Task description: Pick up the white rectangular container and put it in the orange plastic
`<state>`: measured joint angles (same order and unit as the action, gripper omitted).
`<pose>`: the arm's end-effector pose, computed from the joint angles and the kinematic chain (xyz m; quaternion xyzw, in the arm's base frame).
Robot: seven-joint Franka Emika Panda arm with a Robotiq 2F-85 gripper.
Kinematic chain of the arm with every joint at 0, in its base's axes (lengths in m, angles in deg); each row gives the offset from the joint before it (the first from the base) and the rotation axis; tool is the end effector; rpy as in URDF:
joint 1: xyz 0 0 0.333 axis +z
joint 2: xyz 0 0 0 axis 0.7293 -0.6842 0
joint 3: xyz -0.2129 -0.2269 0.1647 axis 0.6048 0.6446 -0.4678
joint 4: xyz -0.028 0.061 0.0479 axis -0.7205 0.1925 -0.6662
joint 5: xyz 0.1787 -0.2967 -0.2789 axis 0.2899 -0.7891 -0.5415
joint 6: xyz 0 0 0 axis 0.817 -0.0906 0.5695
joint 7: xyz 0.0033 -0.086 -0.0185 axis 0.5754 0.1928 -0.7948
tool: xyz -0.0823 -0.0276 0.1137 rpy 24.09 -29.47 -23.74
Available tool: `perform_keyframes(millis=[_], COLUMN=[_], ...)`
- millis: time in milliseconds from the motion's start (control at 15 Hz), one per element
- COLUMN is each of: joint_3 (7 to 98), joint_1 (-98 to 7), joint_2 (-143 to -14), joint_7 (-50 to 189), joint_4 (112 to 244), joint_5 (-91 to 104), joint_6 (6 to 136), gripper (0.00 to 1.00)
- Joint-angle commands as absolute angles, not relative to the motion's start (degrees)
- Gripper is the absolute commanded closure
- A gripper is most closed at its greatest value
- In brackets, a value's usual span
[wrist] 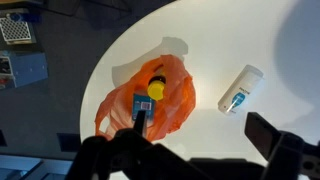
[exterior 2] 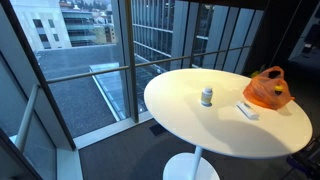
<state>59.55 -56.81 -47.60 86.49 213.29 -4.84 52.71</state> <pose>0.4801 -0.2077 0.4579 0.9953 -0.0178 -0.0024 0.0955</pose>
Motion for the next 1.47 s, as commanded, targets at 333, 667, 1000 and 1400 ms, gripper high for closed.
perform_keyframes(millis=[333,667,1000,1400], joint_3=[59.6,59.2,58.8,57.7], joint_1=[-56.7,-56.2,-54.6,-53.4], joint_2=[-47.5,-48.4,-52.2,-57.8], joint_7=[86.5,85.8,84.8,82.6], joint_4=[213.1,213.1,212.8,214.6], joint_5=[-4.8,-3.9,0.8,7.6], joint_6=[52.6,53.1,54.4,61.7], gripper=[0.00,0.00,0.00,0.00])
